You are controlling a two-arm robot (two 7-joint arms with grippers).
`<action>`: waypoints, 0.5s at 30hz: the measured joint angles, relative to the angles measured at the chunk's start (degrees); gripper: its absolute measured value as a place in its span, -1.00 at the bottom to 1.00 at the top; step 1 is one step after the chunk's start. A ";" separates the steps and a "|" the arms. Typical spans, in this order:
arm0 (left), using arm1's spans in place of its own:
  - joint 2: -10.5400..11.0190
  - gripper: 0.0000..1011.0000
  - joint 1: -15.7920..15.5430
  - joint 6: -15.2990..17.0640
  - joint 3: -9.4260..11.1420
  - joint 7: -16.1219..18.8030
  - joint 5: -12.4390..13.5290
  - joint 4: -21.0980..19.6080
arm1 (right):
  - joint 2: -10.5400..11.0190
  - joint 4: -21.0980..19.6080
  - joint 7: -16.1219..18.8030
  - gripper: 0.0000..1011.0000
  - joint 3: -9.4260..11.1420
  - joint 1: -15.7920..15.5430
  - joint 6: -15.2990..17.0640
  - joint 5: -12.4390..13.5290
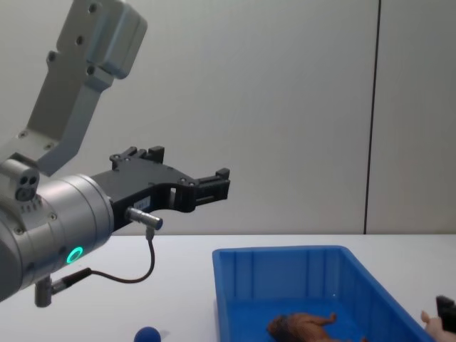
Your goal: Pick up the two dolls from the table and place them into the box.
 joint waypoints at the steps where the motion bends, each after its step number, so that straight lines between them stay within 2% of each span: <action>1: 0.00 0.98 0.00 0.00 0.00 0.01 0.00 0.00 | 0.00 0.13 0.17 0.98 0.00 -0.04 -0.13 0.05; 15: 0.00 0.98 0.00 0.00 0.00 0.00 0.00 0.00 | -0.79 4.95 3.48 0.98 -0.20 0.58 -2.23 0.35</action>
